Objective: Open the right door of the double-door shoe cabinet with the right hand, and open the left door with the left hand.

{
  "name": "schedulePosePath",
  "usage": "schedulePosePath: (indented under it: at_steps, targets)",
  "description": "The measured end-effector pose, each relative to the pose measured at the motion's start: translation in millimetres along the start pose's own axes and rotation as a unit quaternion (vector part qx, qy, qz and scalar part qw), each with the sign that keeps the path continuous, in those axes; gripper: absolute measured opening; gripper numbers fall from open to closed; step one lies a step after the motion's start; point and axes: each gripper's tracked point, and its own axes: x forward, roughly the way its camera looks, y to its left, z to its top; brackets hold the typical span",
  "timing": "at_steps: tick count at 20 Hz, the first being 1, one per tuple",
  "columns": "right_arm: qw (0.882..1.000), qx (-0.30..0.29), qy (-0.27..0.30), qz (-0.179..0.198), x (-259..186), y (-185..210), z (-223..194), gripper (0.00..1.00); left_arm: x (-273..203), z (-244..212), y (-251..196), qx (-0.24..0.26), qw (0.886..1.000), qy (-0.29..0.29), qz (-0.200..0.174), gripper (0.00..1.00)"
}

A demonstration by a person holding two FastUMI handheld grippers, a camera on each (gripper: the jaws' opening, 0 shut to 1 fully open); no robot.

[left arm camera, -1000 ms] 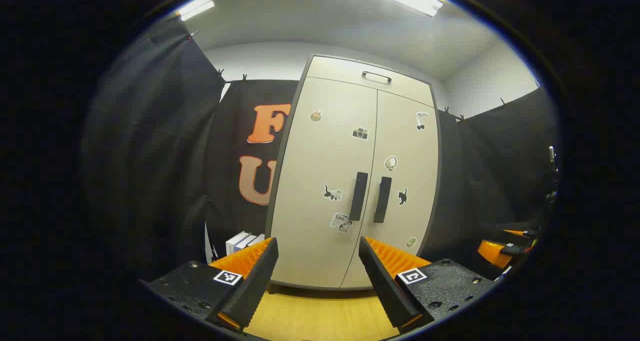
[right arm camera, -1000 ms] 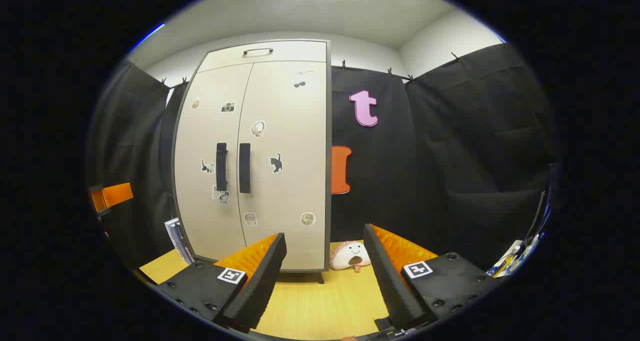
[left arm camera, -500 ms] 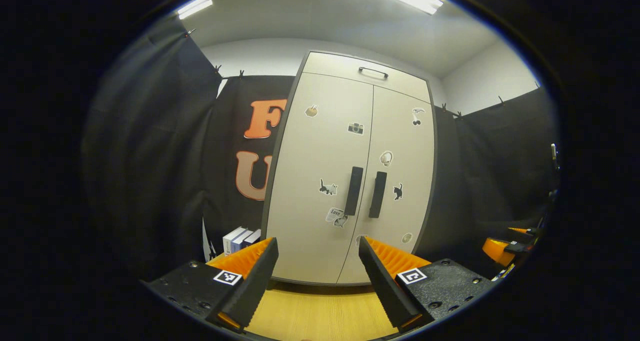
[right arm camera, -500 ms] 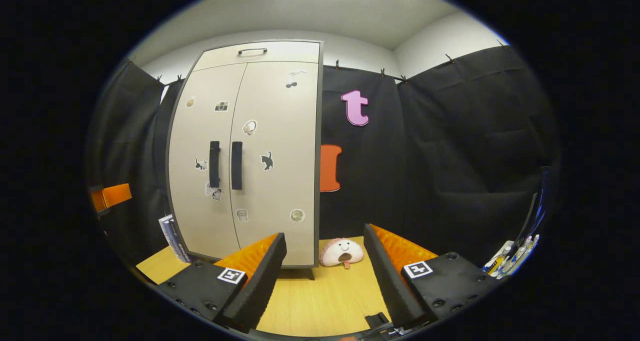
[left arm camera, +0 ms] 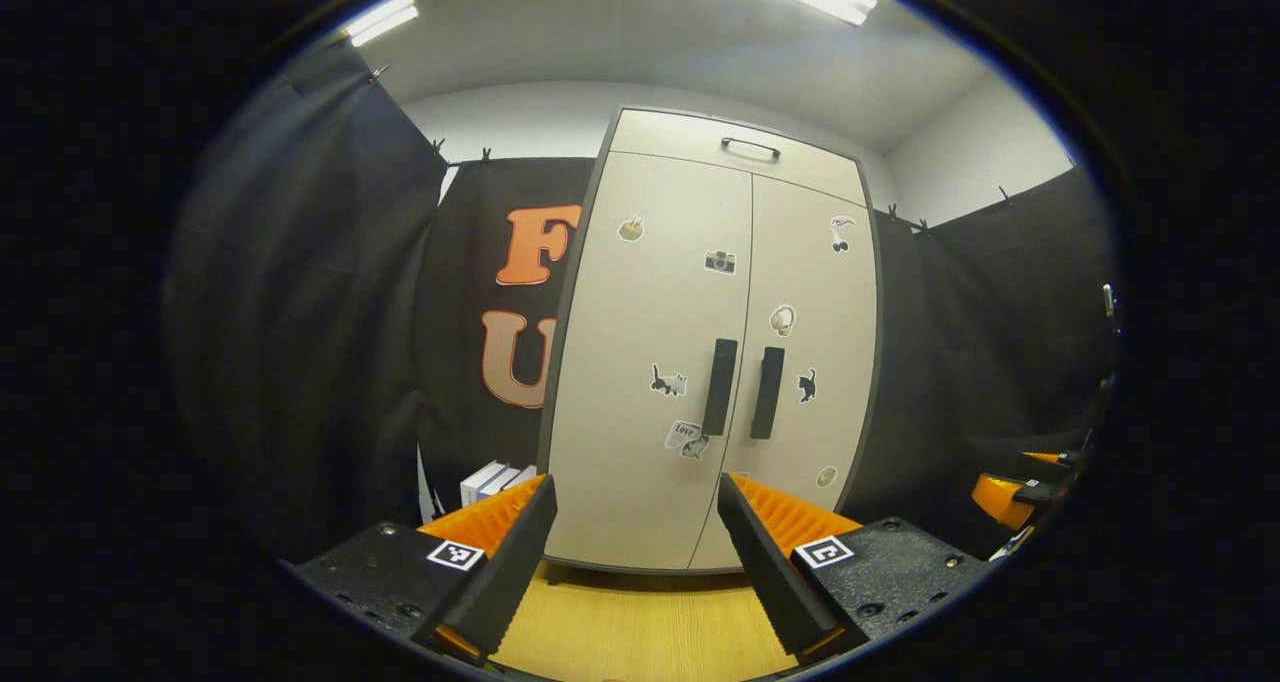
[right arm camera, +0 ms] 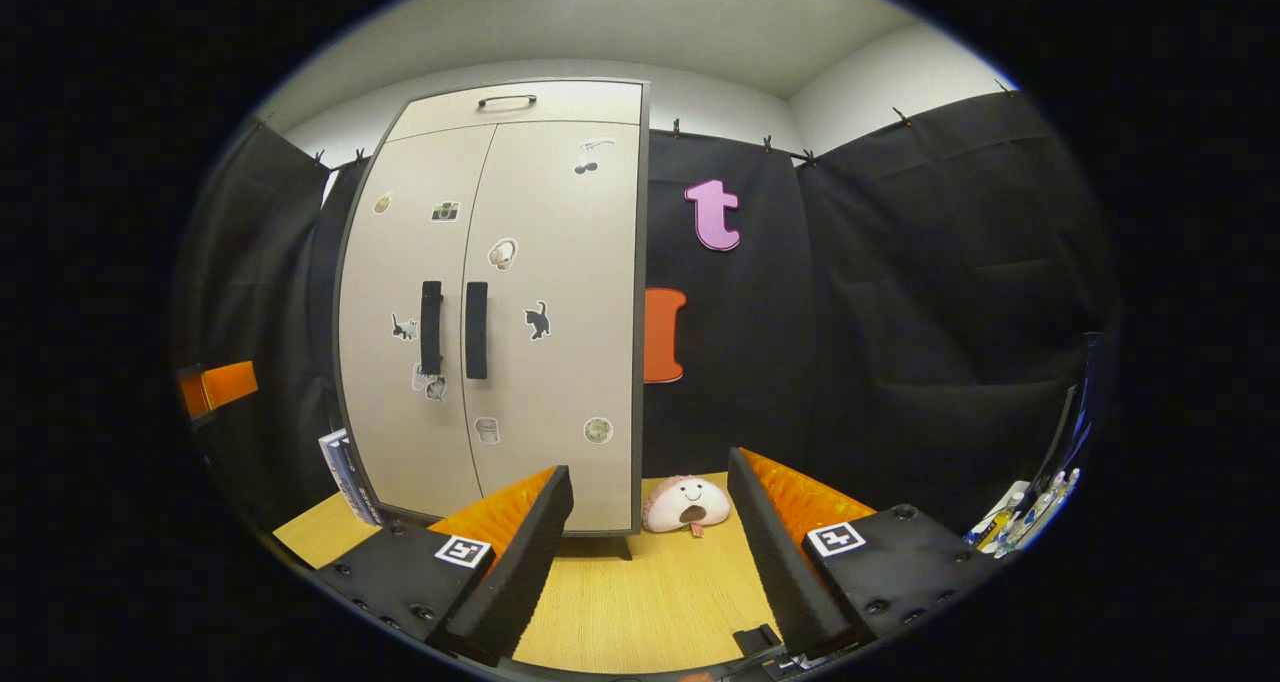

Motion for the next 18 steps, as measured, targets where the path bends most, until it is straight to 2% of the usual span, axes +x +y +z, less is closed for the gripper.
schedulePosePath:
  at_steps: [1, 5, 9, 17, 18]
  targets:
    - [1.0, -0.001, -0.001, -0.001, 2.5, 1.1, 0.8, 0.99, 0.4, -0.8, 0.1, 0.0, 1.0, 0.0, -0.002, 0.98]
    - [1.0, -0.01, -0.001, -0.002, 23.8, 11.3, 5.0, 0.99, 4.4, -5.7, -0.4, 0.001, 1.0, 0.006, -0.006, 0.98]
    - [1.0, -0.009, -0.001, 0.025, 56.2, 42.0, 13.7, 0.99, 5.7, -9.9, 5.1, 0.005, 1.0, 0.011, -0.004, 0.98]
    - [0.995, 0.032, 0.01, 0.09, 121.7, 123.2, 39.7, 0.99, 9.3, -10.8, 22.1, 0.012, 1.0, 0.014, 0.017, 0.98]
    - [0.995, 0.031, 0.011, 0.091, 129.2, 129.3, 42.6, 0.93, 9.5, -10.2, 22.9, 0.014, 1.0, 0.013, 0.018, 0.98]
